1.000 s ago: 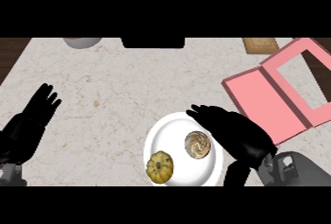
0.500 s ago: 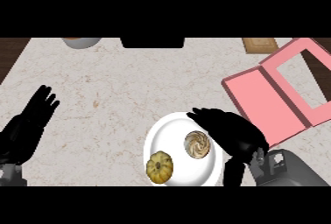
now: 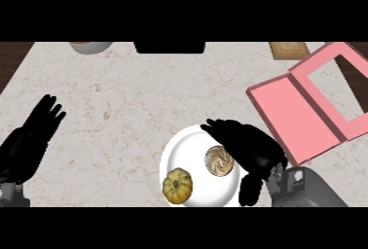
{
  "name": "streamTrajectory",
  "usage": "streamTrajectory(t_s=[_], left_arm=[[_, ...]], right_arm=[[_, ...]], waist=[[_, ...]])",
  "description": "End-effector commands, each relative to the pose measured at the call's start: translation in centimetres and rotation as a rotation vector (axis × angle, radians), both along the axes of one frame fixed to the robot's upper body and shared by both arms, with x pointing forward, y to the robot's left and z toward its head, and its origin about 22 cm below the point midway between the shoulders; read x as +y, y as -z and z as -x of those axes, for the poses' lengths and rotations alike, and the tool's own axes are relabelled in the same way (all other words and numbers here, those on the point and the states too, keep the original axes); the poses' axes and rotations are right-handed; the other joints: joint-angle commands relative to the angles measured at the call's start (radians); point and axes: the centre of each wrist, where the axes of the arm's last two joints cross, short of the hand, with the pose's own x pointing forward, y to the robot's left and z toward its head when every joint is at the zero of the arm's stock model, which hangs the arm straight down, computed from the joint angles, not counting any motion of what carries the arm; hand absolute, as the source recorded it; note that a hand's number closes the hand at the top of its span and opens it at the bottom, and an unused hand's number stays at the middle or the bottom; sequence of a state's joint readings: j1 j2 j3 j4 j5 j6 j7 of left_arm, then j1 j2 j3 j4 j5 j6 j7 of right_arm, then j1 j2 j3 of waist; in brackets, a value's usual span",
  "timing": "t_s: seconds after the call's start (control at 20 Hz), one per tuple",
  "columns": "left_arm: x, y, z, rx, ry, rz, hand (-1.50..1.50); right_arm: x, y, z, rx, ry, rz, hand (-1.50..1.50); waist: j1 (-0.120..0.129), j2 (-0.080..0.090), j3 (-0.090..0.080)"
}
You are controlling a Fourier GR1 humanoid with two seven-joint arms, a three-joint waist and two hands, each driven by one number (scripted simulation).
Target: Pick the cupcake from the plate and place it in the cardboard box
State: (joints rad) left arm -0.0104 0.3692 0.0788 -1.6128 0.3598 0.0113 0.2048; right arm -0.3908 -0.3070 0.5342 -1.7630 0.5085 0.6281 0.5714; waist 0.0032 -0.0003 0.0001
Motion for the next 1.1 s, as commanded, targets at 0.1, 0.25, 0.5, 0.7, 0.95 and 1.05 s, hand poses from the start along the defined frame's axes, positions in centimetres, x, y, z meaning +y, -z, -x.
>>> streamTrajectory(t_s=[0.1,0.25,0.5,0.7,0.95,1.05], left_arm=[[-0.9,-0.2,-1.4,-0.009,-0.011,-0.003,0.0],[-1.7,-1.3,-0.9,0.005,-0.004,-0.007,0.0],[-1.2,-0.9,0.4,-0.006,-0.002,-0.005,0.0],[-0.3,-0.6,0.9,-0.011,0.007,-0.002,0.0],[-0.5,-0.8,-0.2,-0.004,0.005,-0.008,0.0],[-1.0,0.4,1.5,-0.005,0.002,-0.009,0.0]], right_arm=[[1.6,1.3,0.2,-0.042,-0.024,0.015,-1.5],[1.3,1.0,-0.4,-0.038,-0.027,0.084,-1.5],[2.4,0.7,-0.1,-0.016,-0.016,0.106,-1.5],[0.9,2.6,0.3,-0.01,0.002,0.109,-1.5],[2.1,1.6,-1.1,-0.015,0.03,0.139,-1.5],[3.0,3.6,-0.1,-0.032,0.023,0.148,-1.5]], waist=[[-0.002,0.0,0.0],[-0.001,0.0,0.0],[-0.001,-0.001,0.0],[-0.001,-0.001,0.0],[-0.001,0.0,0.0],[0.002,0.0,0.0]])
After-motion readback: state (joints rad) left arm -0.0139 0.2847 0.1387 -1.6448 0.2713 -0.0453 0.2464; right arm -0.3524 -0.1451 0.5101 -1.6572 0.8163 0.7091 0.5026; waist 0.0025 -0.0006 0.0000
